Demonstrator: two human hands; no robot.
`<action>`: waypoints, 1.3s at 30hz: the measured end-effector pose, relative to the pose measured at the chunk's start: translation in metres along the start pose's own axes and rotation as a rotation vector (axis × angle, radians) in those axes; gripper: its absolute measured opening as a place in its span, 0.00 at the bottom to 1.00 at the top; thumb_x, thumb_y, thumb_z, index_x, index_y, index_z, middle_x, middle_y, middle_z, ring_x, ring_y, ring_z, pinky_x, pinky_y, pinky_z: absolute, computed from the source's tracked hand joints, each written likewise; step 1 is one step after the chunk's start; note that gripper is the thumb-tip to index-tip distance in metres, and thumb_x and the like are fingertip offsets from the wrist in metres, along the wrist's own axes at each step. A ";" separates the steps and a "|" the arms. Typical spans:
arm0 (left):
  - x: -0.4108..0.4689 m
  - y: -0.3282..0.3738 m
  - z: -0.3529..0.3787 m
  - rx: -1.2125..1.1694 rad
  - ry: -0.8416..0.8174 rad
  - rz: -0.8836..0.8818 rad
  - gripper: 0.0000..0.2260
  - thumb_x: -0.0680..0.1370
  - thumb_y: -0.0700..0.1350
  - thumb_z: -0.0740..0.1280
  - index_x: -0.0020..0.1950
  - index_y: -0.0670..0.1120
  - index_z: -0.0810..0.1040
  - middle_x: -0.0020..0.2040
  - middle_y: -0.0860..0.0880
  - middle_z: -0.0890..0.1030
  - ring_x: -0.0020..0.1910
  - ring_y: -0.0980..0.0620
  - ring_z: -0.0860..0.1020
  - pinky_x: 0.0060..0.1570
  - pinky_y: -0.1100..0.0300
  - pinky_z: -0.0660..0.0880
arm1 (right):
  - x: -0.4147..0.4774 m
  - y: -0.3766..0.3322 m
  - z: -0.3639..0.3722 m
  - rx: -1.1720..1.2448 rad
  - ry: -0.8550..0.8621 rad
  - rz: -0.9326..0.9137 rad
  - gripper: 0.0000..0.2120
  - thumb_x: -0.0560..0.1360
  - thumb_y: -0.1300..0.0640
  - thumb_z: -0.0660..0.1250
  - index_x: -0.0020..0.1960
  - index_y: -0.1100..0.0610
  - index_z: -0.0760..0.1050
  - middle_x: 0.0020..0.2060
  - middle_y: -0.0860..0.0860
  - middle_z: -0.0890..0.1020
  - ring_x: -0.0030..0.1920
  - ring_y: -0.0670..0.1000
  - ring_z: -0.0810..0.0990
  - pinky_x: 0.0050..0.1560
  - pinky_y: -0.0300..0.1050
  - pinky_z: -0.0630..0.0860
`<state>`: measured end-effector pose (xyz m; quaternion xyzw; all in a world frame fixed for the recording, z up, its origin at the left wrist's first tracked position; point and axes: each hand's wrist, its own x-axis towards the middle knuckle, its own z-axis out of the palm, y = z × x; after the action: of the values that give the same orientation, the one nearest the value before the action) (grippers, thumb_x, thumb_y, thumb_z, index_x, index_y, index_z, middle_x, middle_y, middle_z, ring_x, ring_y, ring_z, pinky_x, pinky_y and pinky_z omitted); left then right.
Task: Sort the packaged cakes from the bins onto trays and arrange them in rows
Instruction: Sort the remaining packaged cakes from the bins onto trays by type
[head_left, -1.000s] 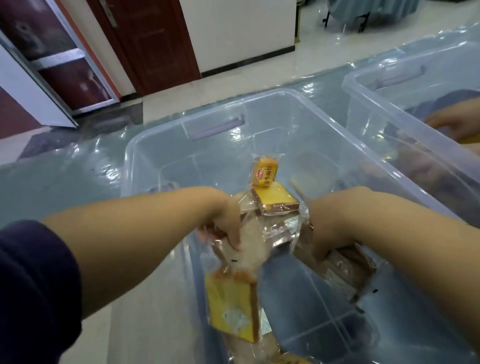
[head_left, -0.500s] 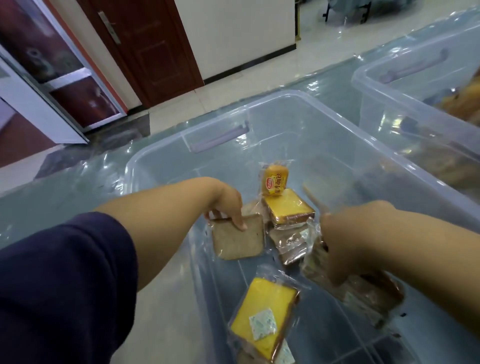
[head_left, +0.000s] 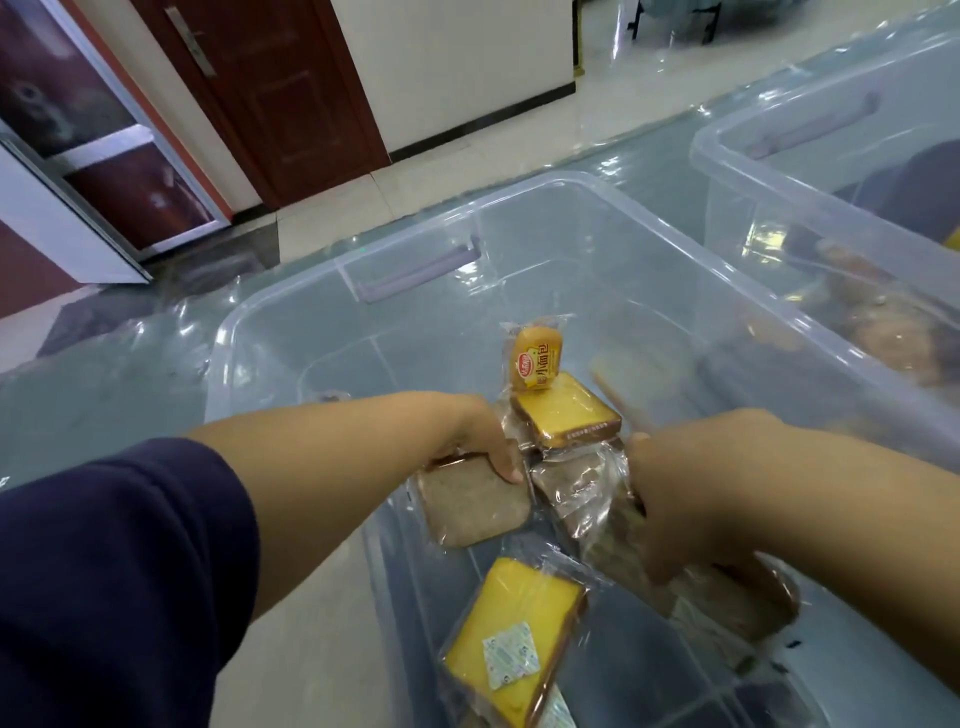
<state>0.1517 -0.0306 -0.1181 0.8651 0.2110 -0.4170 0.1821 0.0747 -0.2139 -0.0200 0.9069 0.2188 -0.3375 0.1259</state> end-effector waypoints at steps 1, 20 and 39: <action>-0.001 0.000 -0.001 -0.005 0.014 -0.007 0.29 0.65 0.48 0.79 0.59 0.43 0.69 0.53 0.42 0.75 0.54 0.38 0.76 0.57 0.43 0.75 | 0.001 0.001 0.001 0.002 -0.001 0.001 0.25 0.67 0.39 0.70 0.59 0.50 0.71 0.41 0.46 0.73 0.44 0.51 0.75 0.47 0.46 0.73; -0.033 -0.004 -0.008 0.130 0.066 0.117 0.28 0.66 0.53 0.77 0.61 0.46 0.71 0.55 0.45 0.78 0.52 0.45 0.79 0.50 0.51 0.77 | 0.006 0.007 0.004 0.038 0.023 -0.019 0.24 0.68 0.40 0.71 0.58 0.52 0.73 0.43 0.48 0.77 0.45 0.51 0.78 0.42 0.44 0.74; -0.203 -0.079 -0.018 -0.468 0.936 0.519 0.19 0.68 0.54 0.75 0.52 0.55 0.69 0.42 0.60 0.74 0.41 0.59 0.75 0.39 0.57 0.77 | -0.052 0.004 -0.031 0.347 0.609 0.019 0.15 0.69 0.46 0.67 0.46 0.52 0.63 0.36 0.47 0.73 0.38 0.50 0.74 0.37 0.45 0.68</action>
<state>0.0081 0.0020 0.0439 0.9175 0.1366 0.1255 0.3518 0.0588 -0.2217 0.0375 0.9758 0.1771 -0.0825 -0.0978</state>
